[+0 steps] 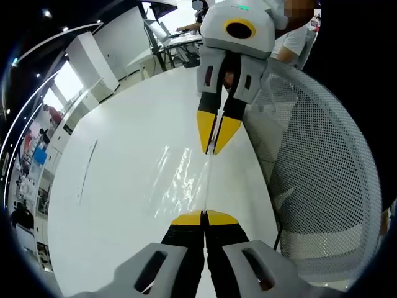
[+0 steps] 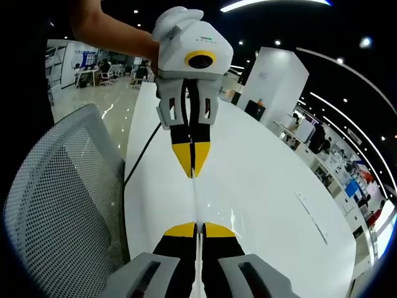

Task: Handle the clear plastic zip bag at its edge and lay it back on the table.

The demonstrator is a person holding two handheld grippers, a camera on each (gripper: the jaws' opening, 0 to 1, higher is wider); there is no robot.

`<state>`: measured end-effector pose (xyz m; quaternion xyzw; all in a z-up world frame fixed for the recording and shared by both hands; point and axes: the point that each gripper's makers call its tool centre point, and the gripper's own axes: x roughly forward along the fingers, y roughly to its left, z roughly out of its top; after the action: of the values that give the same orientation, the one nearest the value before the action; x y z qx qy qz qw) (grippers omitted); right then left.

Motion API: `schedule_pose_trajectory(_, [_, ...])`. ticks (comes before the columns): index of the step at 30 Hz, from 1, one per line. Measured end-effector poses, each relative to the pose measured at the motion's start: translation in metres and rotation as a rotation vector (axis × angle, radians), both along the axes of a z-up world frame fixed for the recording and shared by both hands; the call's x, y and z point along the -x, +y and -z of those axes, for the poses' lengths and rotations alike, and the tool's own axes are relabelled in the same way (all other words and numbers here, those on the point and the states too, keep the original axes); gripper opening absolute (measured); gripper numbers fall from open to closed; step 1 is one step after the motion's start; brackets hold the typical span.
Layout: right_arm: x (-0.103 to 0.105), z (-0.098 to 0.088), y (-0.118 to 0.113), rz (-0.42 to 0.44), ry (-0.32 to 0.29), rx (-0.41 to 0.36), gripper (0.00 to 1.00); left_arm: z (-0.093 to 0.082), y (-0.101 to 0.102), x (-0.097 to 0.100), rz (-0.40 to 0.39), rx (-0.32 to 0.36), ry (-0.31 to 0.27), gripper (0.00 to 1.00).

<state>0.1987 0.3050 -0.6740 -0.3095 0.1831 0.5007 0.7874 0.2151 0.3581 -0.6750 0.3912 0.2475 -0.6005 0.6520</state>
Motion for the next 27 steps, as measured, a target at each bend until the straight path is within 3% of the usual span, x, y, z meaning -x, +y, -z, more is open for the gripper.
schedule_pose_trajectory(27, [-0.0016,-0.0004,-0.0026,0.011,-0.002,-0.003,0.00,-0.0021,0.0079,-0.0043,-0.026,0.002,-0.007,0.00])
